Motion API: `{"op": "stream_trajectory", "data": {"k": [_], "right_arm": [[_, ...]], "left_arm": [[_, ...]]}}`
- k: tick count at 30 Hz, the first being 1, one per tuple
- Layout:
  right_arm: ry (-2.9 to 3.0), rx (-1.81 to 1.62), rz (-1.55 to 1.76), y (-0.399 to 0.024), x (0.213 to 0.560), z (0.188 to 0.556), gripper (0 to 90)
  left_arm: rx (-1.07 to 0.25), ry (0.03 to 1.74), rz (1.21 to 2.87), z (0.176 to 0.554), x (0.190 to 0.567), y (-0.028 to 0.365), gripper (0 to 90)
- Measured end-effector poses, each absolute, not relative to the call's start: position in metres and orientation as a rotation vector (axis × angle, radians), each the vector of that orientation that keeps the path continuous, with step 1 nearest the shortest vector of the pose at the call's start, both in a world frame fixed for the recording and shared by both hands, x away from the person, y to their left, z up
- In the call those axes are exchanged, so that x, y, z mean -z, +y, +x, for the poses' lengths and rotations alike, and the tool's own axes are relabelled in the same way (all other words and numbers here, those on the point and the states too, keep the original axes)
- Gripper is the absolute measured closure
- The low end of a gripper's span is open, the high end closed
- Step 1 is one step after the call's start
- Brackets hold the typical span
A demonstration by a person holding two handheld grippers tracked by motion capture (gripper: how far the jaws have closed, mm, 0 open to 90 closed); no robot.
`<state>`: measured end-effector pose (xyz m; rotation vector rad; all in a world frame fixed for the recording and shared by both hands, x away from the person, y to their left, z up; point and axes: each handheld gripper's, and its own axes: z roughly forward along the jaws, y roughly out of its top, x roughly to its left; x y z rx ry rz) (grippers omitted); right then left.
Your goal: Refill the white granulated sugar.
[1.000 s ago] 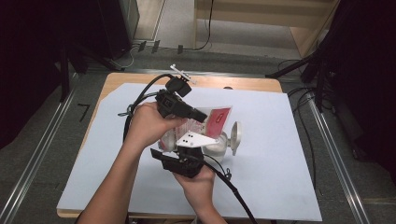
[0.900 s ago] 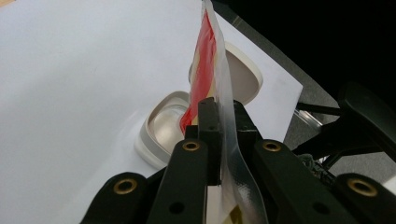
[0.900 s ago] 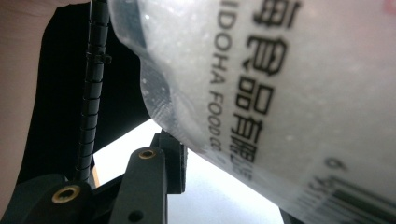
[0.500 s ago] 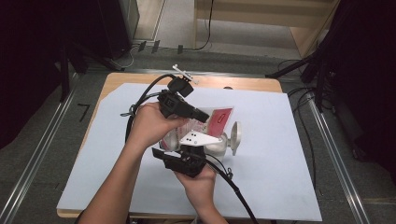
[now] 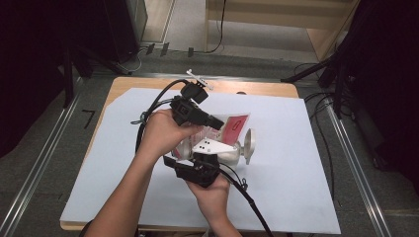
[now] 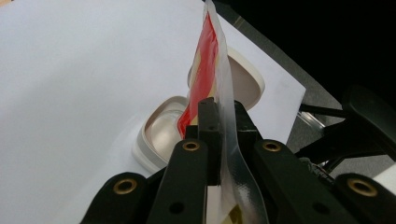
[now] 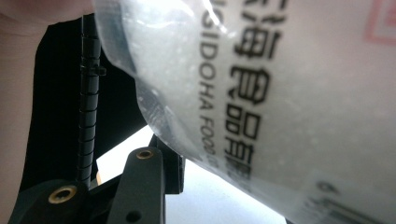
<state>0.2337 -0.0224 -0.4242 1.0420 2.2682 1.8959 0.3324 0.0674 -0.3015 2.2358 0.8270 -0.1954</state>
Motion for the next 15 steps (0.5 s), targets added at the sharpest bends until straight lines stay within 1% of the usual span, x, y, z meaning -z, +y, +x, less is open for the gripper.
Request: {"op": "stream_trajectory", "data": {"k": [15], "right_arm": [[2.300, -1.921, 1.063, -0.0209, 0.4191, 0.2324, 62.4]], "left_arm": [[0.183, 0.831, 2.245, 0.3331, 0.2996, 0.0679, 88.5]]}}
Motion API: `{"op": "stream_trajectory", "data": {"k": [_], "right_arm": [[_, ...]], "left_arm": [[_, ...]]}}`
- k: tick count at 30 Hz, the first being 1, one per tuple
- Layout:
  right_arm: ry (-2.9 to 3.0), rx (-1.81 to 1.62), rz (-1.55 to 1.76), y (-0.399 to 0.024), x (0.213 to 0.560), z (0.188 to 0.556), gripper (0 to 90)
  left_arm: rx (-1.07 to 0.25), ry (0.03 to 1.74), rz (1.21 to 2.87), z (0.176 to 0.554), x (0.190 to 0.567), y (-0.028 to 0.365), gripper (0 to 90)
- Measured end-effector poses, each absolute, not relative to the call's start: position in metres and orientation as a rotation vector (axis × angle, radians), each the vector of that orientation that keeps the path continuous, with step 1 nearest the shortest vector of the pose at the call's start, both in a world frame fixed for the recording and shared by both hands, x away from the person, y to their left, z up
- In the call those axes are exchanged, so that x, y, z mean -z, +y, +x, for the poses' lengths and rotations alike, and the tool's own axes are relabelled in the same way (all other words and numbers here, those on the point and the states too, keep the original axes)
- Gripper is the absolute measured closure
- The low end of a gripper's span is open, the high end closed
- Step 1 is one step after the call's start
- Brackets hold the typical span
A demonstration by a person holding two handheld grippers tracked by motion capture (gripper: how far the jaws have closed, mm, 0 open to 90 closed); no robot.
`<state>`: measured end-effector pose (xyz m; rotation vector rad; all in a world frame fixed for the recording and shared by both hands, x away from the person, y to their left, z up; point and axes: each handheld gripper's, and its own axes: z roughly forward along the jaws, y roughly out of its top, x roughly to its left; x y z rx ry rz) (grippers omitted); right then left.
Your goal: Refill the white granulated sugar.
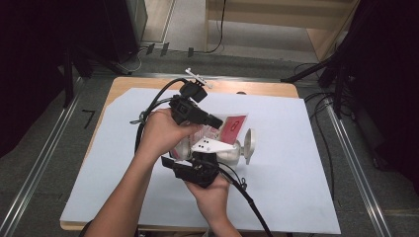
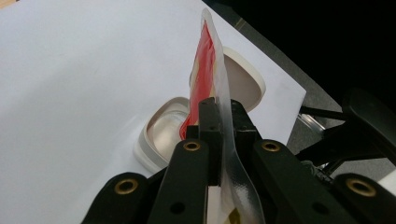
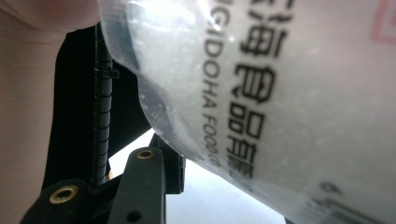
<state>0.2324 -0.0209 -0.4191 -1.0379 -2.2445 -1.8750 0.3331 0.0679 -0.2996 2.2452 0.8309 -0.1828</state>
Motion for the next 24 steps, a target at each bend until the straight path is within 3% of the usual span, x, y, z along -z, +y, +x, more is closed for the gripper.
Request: {"op": "stream_trajectory", "data": {"k": [24], "right_arm": [[-2.269, 1.875, -1.034, -0.0202, 0.4200, 0.2335, 62.2]], "left_arm": [[0.167, 0.822, 2.257, 0.3309, 0.2986, 0.0654, 88.6]]}}
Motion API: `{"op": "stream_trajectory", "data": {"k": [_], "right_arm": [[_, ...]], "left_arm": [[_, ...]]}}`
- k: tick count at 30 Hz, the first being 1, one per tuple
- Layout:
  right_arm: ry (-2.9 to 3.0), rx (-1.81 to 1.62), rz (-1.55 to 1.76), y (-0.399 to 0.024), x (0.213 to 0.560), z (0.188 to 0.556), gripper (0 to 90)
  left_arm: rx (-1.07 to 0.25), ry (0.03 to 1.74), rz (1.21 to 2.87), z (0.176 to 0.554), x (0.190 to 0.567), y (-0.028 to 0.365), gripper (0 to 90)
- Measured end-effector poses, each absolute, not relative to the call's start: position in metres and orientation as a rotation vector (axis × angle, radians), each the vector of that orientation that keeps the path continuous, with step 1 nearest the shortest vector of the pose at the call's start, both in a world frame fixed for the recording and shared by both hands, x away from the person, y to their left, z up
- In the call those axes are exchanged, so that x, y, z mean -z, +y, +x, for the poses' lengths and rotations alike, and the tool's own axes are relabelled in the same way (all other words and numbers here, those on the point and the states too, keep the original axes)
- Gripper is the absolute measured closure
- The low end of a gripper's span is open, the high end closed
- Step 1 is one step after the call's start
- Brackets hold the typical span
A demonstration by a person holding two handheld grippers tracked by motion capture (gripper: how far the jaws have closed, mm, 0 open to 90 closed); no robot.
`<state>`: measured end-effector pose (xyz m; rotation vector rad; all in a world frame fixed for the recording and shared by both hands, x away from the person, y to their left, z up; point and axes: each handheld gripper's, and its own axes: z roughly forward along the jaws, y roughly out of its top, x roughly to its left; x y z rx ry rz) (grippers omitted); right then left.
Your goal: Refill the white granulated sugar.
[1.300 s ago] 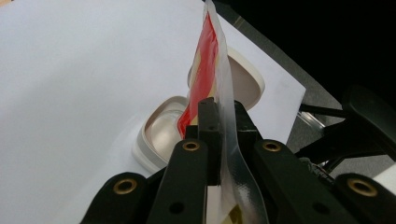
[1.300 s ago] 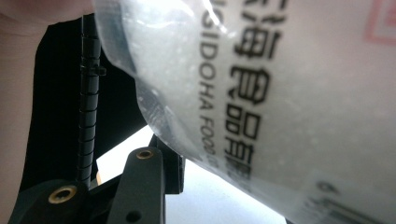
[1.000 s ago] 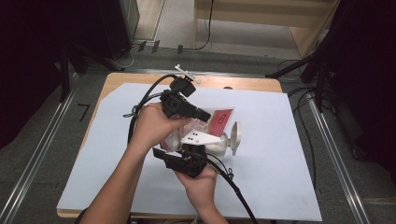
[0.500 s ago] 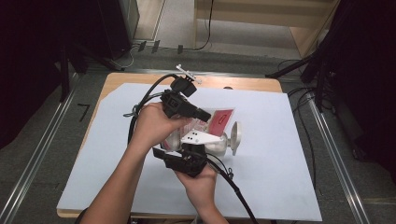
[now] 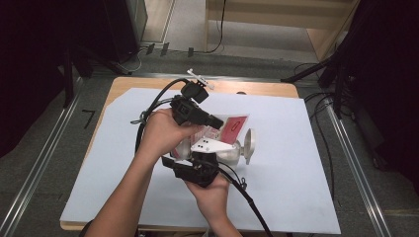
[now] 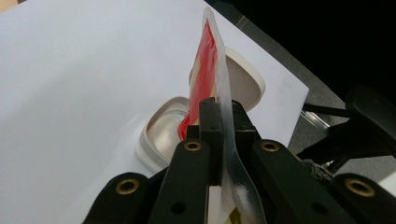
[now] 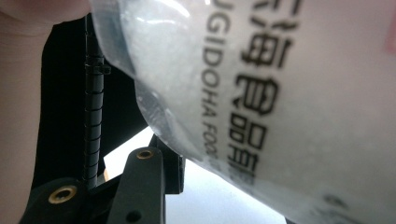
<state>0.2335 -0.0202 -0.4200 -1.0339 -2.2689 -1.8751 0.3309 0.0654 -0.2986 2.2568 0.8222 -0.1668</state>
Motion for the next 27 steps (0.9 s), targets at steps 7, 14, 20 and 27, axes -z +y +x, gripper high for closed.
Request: {"op": "stream_trajectory", "data": {"k": [7, 14, 20, 27], "right_arm": [[-2.273, 1.873, -1.031, -0.020, 0.420, 0.233, 62.3], [-2.279, 1.875, -1.020, -0.018, 0.418, 0.232, 62.3], [-2.294, 1.882, -1.010, -0.015, 0.416, 0.228, 62.5], [-2.306, 1.881, -1.011, -0.013, 0.415, 0.226, 62.5]], "left_arm": [[0.172, 0.821, 2.251, 0.331, 0.299, 0.066, 88.6], [0.176, 0.828, 2.255, 0.330, 0.297, 0.069, 88.6], [0.175, 0.821, 2.254, 0.327, 0.295, 0.073, 88.5], [0.193, 0.824, 2.242, 0.327, 0.295, 0.076, 88.5]]}}
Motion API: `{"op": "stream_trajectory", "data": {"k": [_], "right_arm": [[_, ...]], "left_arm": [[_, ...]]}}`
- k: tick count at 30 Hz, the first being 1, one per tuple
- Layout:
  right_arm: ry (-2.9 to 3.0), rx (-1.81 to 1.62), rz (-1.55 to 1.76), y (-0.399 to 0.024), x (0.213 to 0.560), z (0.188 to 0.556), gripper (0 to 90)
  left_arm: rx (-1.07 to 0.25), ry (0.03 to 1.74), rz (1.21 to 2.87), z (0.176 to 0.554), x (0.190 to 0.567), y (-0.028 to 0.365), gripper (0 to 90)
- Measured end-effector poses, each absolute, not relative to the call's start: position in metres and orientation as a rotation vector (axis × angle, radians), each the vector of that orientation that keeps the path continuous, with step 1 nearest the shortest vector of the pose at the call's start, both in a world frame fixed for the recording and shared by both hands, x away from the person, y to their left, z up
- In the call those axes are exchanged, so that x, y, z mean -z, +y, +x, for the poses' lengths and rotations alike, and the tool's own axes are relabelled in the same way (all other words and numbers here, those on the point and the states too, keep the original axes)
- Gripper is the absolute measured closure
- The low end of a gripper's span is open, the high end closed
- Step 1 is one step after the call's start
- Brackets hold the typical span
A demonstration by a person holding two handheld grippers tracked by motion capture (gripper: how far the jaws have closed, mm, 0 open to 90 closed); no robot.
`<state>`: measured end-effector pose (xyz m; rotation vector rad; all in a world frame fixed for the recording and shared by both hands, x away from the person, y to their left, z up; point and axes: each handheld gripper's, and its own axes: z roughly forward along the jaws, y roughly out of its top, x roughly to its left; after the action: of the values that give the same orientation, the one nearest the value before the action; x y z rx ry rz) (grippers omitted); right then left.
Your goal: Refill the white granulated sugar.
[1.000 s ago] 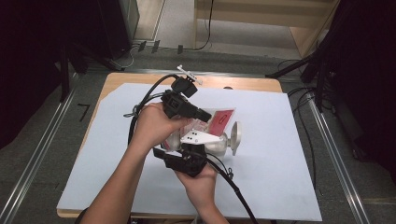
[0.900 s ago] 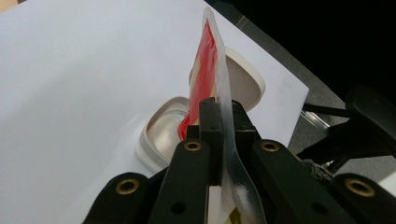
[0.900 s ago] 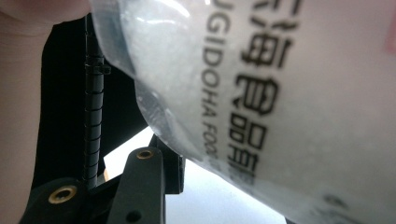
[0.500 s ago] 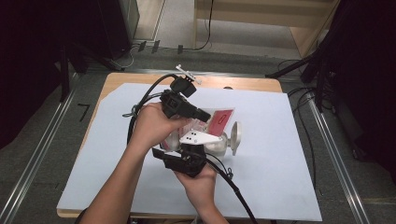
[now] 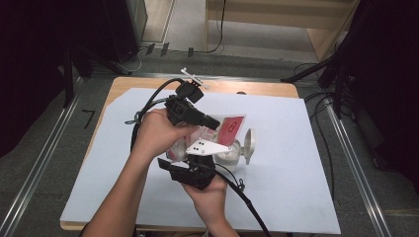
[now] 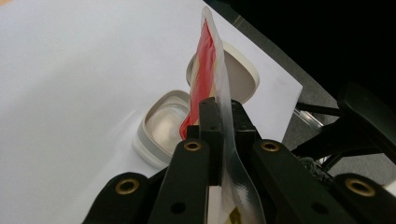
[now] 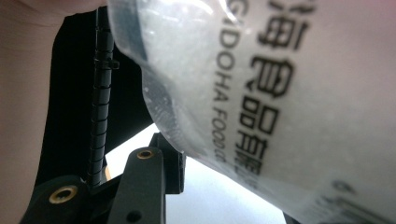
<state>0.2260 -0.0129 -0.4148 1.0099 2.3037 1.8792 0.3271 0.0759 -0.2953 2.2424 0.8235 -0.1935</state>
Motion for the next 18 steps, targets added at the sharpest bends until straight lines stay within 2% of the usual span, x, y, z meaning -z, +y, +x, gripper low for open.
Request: {"op": "stream_trajectory", "data": {"k": [18], "right_arm": [[2.318, -1.878, 0.986, -0.0103, 0.4138, 0.2248, 62.5]], "left_arm": [[0.183, 0.831, 2.242, 0.3245, 0.2934, 0.0805, 88.5]]}}
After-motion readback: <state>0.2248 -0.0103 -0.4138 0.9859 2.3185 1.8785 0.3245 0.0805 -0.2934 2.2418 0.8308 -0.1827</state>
